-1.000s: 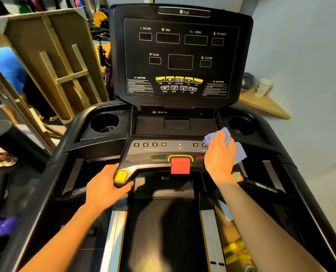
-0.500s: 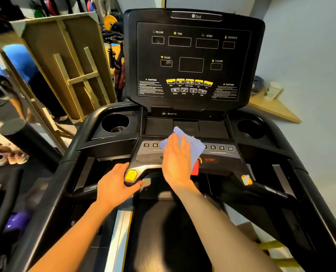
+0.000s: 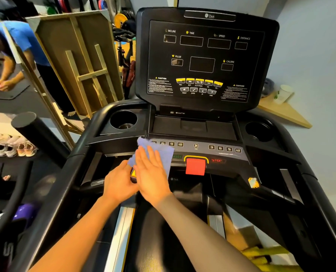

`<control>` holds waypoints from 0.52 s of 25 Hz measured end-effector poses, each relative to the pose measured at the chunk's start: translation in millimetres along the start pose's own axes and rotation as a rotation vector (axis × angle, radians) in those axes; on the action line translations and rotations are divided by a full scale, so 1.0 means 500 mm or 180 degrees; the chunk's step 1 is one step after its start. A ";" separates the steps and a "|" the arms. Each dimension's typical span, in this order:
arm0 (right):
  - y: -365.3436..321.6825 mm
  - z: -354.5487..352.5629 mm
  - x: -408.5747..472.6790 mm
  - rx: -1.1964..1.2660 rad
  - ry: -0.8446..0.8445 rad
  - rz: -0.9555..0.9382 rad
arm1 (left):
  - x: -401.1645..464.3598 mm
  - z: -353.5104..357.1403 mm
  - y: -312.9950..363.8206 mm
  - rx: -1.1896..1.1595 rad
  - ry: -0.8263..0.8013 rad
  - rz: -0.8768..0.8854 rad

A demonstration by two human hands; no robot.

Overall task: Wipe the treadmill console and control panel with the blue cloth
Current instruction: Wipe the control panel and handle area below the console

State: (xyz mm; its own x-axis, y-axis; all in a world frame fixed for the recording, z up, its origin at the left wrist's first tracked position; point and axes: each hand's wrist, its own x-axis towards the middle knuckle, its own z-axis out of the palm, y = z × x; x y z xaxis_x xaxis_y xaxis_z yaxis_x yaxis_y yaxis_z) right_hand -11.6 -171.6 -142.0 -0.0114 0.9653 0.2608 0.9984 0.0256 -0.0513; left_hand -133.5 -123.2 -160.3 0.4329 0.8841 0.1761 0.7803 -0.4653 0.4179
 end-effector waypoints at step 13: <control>0.109 0.027 -0.076 0.0153 0.0455 -0.1288 | 0.001 0.003 -0.005 -0.0184 0.0036 0.0189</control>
State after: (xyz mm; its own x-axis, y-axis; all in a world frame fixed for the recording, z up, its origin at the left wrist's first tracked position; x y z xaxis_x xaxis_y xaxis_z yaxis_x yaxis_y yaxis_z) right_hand 42.8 -203.3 -167.5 -0.3901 0.8294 0.3998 0.9112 0.4101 0.0385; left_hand -134.7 -121.7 -162.9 0.4723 0.8555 0.2121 0.7258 -0.5140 0.4572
